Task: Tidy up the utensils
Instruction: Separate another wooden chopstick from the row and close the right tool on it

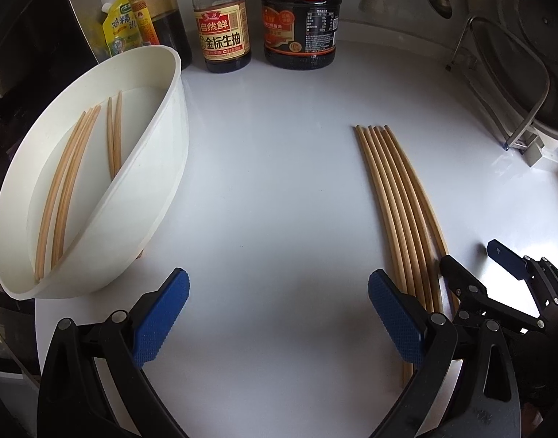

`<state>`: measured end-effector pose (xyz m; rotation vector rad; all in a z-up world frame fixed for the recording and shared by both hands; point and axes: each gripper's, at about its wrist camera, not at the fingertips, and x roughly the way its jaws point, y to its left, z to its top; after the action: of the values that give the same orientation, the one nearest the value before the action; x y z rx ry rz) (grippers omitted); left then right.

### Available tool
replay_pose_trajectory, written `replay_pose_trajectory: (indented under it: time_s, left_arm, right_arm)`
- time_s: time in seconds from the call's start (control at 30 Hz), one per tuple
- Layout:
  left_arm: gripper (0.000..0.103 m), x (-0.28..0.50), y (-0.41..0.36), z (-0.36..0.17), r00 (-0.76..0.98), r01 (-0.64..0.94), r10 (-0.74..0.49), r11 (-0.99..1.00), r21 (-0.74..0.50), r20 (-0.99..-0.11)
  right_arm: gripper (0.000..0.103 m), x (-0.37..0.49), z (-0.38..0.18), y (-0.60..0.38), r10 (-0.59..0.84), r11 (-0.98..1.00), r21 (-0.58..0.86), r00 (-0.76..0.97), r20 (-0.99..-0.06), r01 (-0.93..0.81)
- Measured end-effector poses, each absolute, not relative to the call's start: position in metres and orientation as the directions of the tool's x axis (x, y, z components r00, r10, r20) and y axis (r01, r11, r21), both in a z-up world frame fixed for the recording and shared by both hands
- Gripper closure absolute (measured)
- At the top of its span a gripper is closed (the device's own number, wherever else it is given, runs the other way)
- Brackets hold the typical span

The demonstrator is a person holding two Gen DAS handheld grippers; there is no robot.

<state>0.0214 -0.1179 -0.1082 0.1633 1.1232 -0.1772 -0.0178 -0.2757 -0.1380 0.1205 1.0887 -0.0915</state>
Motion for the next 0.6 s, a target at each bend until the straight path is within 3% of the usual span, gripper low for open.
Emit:
replay_pose_trajectory:
  time_s: [0.6]
  left_arm:
    - [0.006, 0.014, -0.149, -0.124, 0.387, 0.294, -0.107, 0.956, 0.012, -0.916]
  right_arm:
    - [0.038, -0.028, -0.136, -0.305, -0.022, 0.987, 0.056, 0.477, -0.879, 0.148]
